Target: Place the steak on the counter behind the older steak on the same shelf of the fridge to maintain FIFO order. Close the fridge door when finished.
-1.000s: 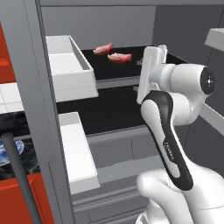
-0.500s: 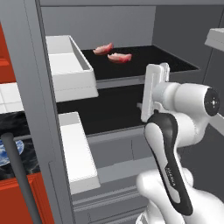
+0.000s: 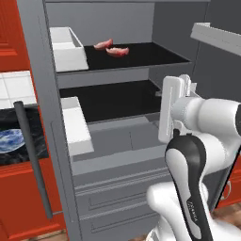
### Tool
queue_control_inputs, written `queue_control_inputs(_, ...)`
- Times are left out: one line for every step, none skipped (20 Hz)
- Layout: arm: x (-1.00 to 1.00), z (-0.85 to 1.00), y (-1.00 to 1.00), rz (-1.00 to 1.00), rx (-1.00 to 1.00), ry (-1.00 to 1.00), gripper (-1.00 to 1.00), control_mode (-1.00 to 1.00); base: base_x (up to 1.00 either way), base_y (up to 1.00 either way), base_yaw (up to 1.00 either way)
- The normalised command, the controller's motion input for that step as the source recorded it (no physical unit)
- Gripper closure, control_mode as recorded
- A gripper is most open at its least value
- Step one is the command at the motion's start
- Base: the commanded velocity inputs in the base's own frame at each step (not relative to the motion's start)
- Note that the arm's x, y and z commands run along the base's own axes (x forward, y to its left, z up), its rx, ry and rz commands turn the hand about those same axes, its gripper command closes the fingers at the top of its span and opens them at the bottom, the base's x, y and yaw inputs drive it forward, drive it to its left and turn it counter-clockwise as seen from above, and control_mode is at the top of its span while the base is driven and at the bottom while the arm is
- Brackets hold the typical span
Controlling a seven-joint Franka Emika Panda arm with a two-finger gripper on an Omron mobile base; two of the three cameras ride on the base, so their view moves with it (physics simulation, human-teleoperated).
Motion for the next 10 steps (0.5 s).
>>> queue_control_inputs(0.0, 0.0, 0.0, 0.0, 0.0, 0.0, -1.0, 1.0, -0.32, 0.15, 0.1)
queue_control_inputs(0.0, 0.0, 0.0, 0.0, 0.0, 0.0, -1.0, 1.0, -0.35, 0.35, 0.14)
queue_control_inputs(0.0, 0.0, 0.0, 0.0, 0.0, 0.0, -1.0, 1.0, -0.49, 0.26, 0.16)
queue_control_inputs(0.0, 0.0, 0.0, 0.0, 0.0, 0.0, -1.0, 1.0, -0.47, 0.24, 0.16)
queue_control_inputs(0.0, 0.0, 0.0, 0.0, 0.0, 0.0, -1.0, 1.0, -0.39, 0.22, 0.17)
queue_control_inputs(0.0, 0.0, 0.0, 0.0, 0.0, 0.0, -1.0, 1.0, -0.41, 0.13, 0.21)
queue_control_inputs(0.0, 0.0, 0.0, 0.0, 0.0, 0.0, -1.0, 1.0, -0.39, 0.06, 0.22)
queue_control_inputs(0.0, 0.0, 0.0, 0.0, 0.0, 0.0, -1.0, 1.0, -0.42, 0.04, 0.22)
queue_control_inputs(0.0, 0.0, 0.0, 0.0, 0.0, 0.0, -1.0, 1.0, -0.45, 0.03, 0.22)
queue_control_inputs(0.0, 0.0, 0.0, 0.0, 0.0, 0.0, -1.0, 1.0, -0.24, 0.25, 0.2)
